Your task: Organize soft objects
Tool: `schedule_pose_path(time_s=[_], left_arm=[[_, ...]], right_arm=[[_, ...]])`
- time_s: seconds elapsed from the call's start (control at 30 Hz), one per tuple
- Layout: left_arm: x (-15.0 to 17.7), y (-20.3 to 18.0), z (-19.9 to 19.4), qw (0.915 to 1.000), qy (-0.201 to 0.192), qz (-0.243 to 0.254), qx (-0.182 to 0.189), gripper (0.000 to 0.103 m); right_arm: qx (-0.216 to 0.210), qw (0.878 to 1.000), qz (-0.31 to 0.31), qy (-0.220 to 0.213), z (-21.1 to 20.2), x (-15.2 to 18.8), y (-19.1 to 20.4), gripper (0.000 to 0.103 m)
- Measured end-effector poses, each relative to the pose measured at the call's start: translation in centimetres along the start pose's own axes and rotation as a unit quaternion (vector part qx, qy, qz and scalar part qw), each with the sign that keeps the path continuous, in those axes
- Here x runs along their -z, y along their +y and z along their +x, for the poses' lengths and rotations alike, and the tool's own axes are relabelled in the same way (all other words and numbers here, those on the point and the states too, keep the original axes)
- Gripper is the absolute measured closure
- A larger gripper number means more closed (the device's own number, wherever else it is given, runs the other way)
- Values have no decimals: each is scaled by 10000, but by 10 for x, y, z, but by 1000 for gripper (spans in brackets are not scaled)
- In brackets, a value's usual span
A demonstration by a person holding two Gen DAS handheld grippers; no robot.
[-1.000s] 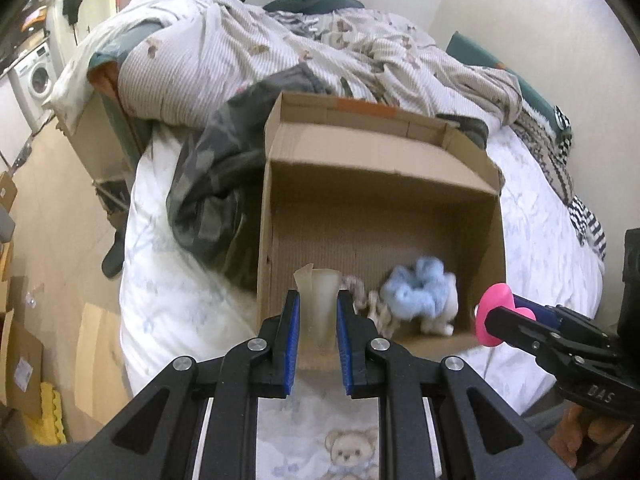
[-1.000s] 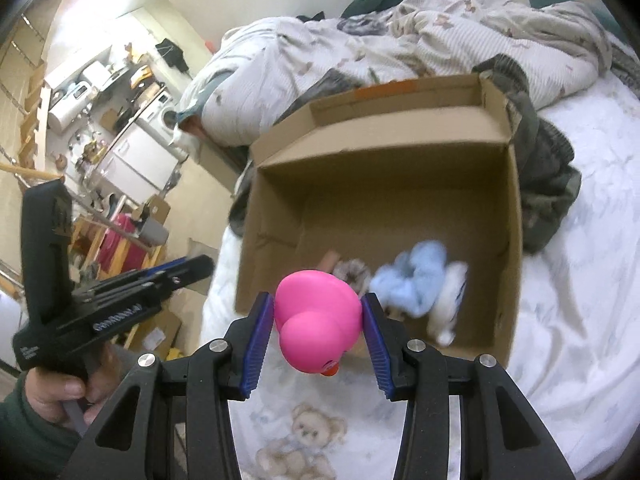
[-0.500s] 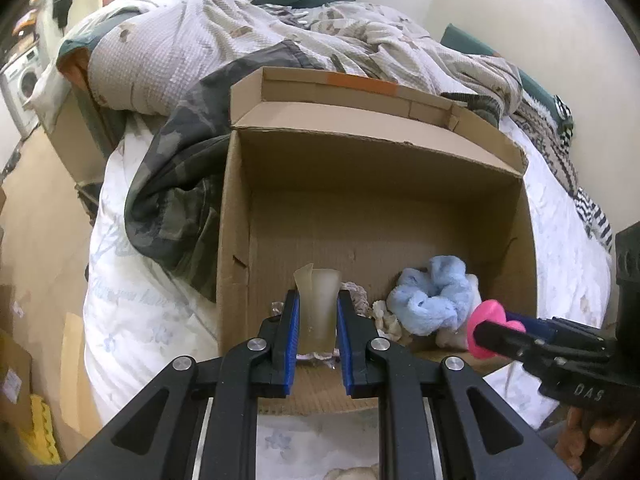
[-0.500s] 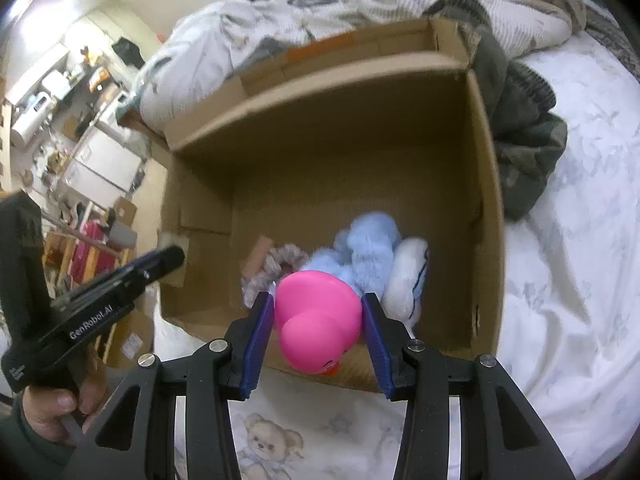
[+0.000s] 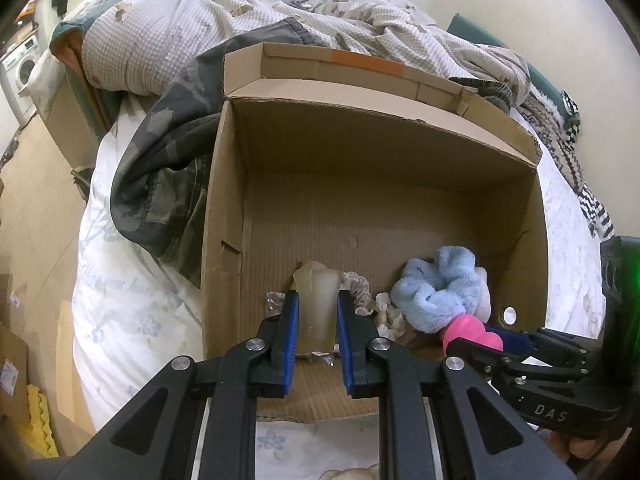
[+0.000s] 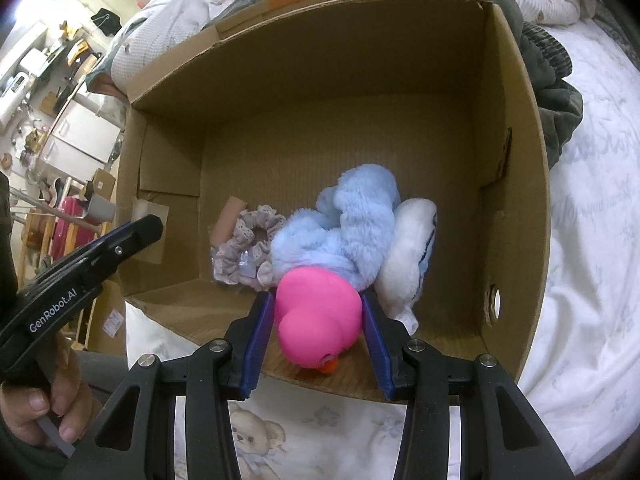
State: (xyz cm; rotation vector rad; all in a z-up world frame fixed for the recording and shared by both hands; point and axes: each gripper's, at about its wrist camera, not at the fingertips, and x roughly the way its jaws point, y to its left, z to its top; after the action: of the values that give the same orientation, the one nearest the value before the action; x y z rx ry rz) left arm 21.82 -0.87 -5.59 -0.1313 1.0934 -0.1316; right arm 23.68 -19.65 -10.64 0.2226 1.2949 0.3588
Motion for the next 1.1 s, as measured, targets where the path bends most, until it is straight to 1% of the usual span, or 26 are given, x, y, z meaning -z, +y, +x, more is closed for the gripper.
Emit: schedule_pose_path(time_s=[0.23, 0.3, 0.37, 0.4, 0.43, 0.47, 0.5, 0.53, 0.6, 0.63, 0.7, 0.73, 0.77, 0.83, 0.9, 0.93, 1.0, 1.1], left_arm=[[3, 2, 2, 10000, 13, -43, -29, 86], [3, 1, 1, 10000, 1, -12, -48, 83], [4, 0, 0, 10000, -41, 43, -67, 82], [4, -1, 0, 9999, -51, 68, -82, 78], [4, -2, -1, 9999, -52, 89, -74, 75], [4, -2, -1, 9999, -50, 97, -73, 70], [4, -2, -3, 9999, -62, 89, -73, 63], [4, -2, -5, 9999, -105, 69, -92, 59], [4, -2, -9, 9997, -183, 57, -150, 42], [4, -3, -12, 9996, -224, 64, -178, 40], [5, -5, -18, 9992, -316, 106, -206, 40], [4, -5, -21, 9990, -355, 121, -232, 40], [5, -5, -25, 9988, -391, 129, -272, 40], [5, -4, -33, 9984, -447, 81, -341, 39], [6, -1, -41, 9986, -434, -41, -284, 39], [6, 0, -49, 9985, -509, -62, -213, 39], [6, 1, -62, 9974, -679, -56, -214, 39], [8, 3, -84, 9945, -979, 20, -378, 39]], right_arm=[[17, 10000, 20, -12, 0, 1, 0, 56], [-3, 10000, 43, -50, -3, 2, -1, 55], [-11, 9999, 72, -119, -7, 2, -3, 50], [-30, 9998, 84, -157, -9, 3, -3, 48], [-43, 9997, 91, -209, -11, 2, -3, 43], [-33, 9996, 89, -271, -14, 1, -3, 38], [-6, 9994, 81, -340, -17, 1, -2, 37], [-5, 9991, 76, -411, -20, 1, -2, 33], [-120, 9984, 83, -540, -26, 0, 0, 27], [-136, 9979, 93, -620, -29, -1, 1, 23], [-105, 9966, 105, -805, -36, -1, 2, 14], [-111, 9958, 119, -897, -40, -1, 2, 5], [-137, 9949, 148, -989, -43, 0, 2, 0], [-215, 9921, 218, -1219, -52, 0, 1, 0], [-147, 9894, 248, -1426, -60, 1, 2, 0], [-59, 9878, 226, -1543, -65, 3, 3, 0], [33, 9848, 148, -1730, -72, 7, 6, 0], [106, 9832, 120, -1821, -83, 13, 9, 0]])
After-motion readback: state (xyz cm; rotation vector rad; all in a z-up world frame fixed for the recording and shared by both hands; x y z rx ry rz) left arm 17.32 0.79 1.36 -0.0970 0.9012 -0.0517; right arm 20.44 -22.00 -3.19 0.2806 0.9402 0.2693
